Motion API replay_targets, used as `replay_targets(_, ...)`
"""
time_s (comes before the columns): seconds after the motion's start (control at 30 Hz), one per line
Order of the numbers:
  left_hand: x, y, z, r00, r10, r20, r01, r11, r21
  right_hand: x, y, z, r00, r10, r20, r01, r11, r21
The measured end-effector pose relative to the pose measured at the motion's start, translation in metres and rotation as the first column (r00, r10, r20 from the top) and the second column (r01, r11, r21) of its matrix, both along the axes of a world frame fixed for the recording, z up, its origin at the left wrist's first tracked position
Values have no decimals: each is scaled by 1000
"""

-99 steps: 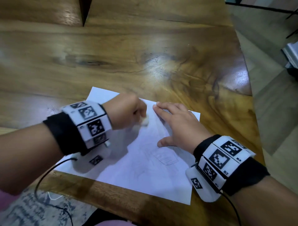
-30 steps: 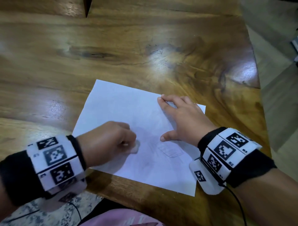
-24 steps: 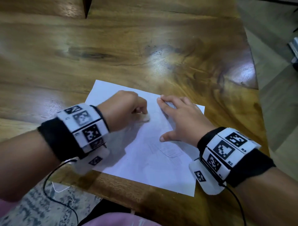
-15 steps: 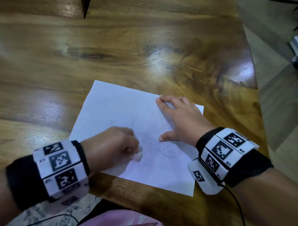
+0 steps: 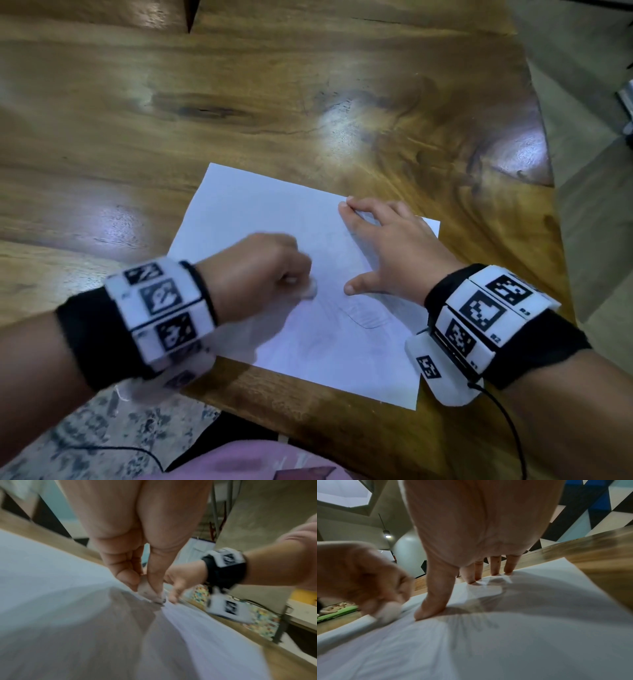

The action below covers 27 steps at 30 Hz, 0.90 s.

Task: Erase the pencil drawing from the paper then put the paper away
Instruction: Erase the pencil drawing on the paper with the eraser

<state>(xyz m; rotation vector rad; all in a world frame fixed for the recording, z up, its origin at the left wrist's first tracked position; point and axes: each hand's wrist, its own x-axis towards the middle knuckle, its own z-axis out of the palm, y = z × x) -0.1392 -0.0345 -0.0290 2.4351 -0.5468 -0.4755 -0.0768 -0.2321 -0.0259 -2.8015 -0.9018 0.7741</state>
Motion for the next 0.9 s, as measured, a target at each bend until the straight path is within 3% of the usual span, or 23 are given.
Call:
replay_targets(0.13,-15,-8,-10,999,34,26,-35,999,11,1,-1,0,1000,-8,-12,8,1000,0)
replay_targets(0.17,-31,-4,-16,996,-76,44,71,992,103,1,-1,0,1000,-8,-15,8,1000,0)
replay_targets(0.23,-55,-2,-15,986,-164,-38,166,985,54,1,0,-1,1000,-5,-13,5,1000,2)
replay_targets(0.27,-54,-2,-12,985,-120,-121,119,993,-17,1,0,-1,1000,-3,-8,3,1000,2)
replay_targets(0.43,-14,-3,-3,1000,18,-5,-18,999,-49,0,-1,-1,1000,-5,-7,5,1000,6)
replay_targets(0.67,-53,-4,-7,986,-98,-133,90,994,-68,1,-1,0,1000,-2,-2,2,1000,7)
replay_targets(0.83,-16,-18,-4,999,-3,39,5,998,-56,0,-1,0,1000,1,2,-1,1000,9)
replay_targets(0.9,-21,-22,-5,999,-44,29,45,998,-51,0,-1,-1,1000,6,6,-6,1000,9)
